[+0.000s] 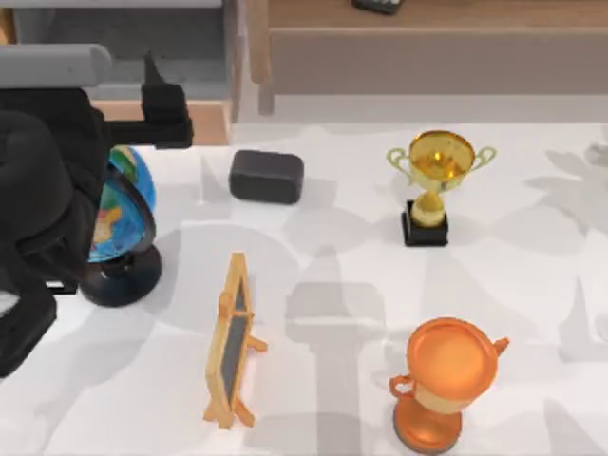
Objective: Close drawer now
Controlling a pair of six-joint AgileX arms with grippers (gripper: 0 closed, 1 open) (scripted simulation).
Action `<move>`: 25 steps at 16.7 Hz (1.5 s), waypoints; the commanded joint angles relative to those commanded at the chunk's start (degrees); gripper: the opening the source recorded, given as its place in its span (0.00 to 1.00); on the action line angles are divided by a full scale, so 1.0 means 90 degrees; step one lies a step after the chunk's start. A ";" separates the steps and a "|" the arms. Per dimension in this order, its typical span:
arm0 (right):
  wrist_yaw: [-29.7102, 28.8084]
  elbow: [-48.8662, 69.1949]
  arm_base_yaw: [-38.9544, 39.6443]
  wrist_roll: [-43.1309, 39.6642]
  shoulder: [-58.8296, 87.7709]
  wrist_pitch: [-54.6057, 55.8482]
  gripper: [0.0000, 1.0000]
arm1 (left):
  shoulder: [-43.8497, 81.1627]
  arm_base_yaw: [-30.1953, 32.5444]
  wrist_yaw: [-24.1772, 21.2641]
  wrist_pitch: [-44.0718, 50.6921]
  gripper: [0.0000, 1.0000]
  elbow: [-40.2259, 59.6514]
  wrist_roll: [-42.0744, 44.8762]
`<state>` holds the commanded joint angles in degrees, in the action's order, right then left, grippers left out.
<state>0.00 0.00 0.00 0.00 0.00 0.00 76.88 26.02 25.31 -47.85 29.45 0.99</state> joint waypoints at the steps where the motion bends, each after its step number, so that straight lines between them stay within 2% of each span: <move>1: 0.0000 0.0000 0.0000 0.0000 0.0000 0.0000 1.00 | 0.0009 0.0004 0.0004 -0.0007 1.00 0.0004 0.0001; 6: 0.0000 0.0000 0.0000 0.0000 0.0000 0.0000 1.00 | -0.0003 -0.0087 -0.0046 -0.0025 1.00 -0.0027 0.0056; 8: 0.0000 0.0000 0.0000 0.0000 0.0000 0.0000 1.00 | 0.0040 -0.0404 -0.0245 -0.0193 1.00 -0.0045 0.0345; 11: 0.0000 0.0000 0.0000 0.0000 0.0000 0.0000 1.00 | 0.0189 -0.1256 -0.0832 -0.0651 1.00 -0.0103 0.1146; 15: 0.0000 0.0000 0.0000 0.0000 0.0000 0.0000 1.00 | 0.0548 -0.2828 -0.2031 -0.1515 1.00 -0.0257 0.2712; 21: 0.0000 0.0000 0.0000 0.0000 0.0000 0.0000 1.00 | 0.1430 -0.5383 -0.4270 -0.2976 1.00 -0.0550 0.5608; 25: 0.0000 0.0000 0.0000 0.0000 0.0000 0.0000 1.00 | 0.2260 -0.6718 -0.5729 -0.3799 1.00 -0.0671 0.7512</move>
<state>0.00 0.00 0.00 0.00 0.00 0.00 97.22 -34.44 -26.25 -82.04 23.41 68.60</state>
